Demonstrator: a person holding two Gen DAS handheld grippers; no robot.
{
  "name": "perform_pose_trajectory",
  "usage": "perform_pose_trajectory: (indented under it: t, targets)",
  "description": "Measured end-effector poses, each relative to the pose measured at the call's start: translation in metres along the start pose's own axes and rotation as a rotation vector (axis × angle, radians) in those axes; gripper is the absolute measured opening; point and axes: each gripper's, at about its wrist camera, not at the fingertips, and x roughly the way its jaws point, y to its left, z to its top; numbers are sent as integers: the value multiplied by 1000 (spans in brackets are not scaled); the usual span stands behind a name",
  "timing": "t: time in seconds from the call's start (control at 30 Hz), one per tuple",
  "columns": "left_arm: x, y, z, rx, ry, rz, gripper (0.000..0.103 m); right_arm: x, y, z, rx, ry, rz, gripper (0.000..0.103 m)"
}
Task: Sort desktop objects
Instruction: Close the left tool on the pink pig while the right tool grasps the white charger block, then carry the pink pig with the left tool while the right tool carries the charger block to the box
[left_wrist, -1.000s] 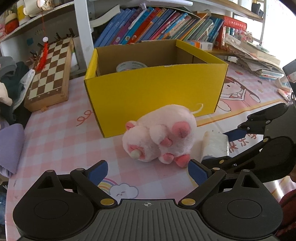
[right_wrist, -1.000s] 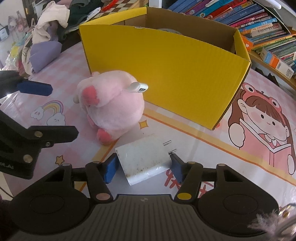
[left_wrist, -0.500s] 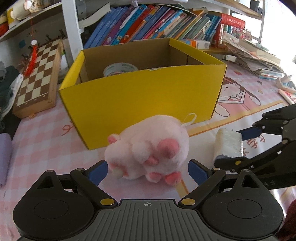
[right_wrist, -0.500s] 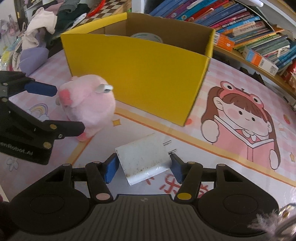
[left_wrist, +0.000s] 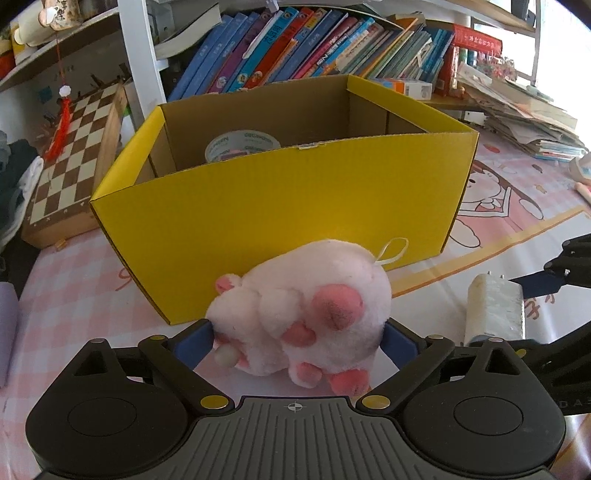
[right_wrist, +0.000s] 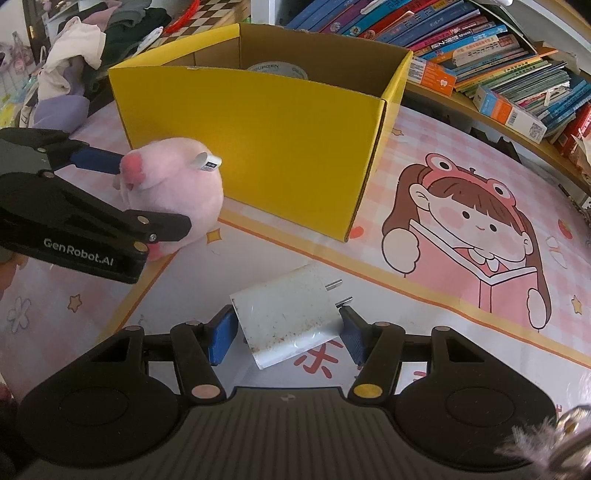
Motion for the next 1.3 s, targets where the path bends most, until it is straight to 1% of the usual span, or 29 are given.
perform_pose_trajectory:
  t: [0.1,0.17,0.23,0.33,0.43,0.5,0.6,0.8,1.03,1.3]
  targets:
    - [2,-2,0,10,8,-2,99,-1,-1,-2,4,1,-3,57]
    - [7,-6,1,45,25,12,100,-2,-1,-2,5,1,-4,57]
    - [10,-9,0,63,23,24,101,-2,0,-3,1,-1,-4,57]
    - [13,-10,-1,63,14,31,101,-3,1,-3,-6,-1,-4,57]
    - [10,-7,-3,57,1,26,96,-4,2,-4,-5,-3,-7,57]
    - [6,-5,-3,50,-3,19,90,-6,3,-5,-3,-5,-10,57]
    - [0,-2,-3,37,-7,2,87,-8,6,-5,-3,-12,-11,57]
    - [-20,2,-7,34,-29,-23,86,-12,13,-5,-3,-20,-10,57]
    - [-40,11,-16,8,-44,-50,86,-18,26,-6,2,-27,-9,57]
    - [-58,13,-23,42,-76,-63,87,-27,38,-10,17,-39,-15,57]
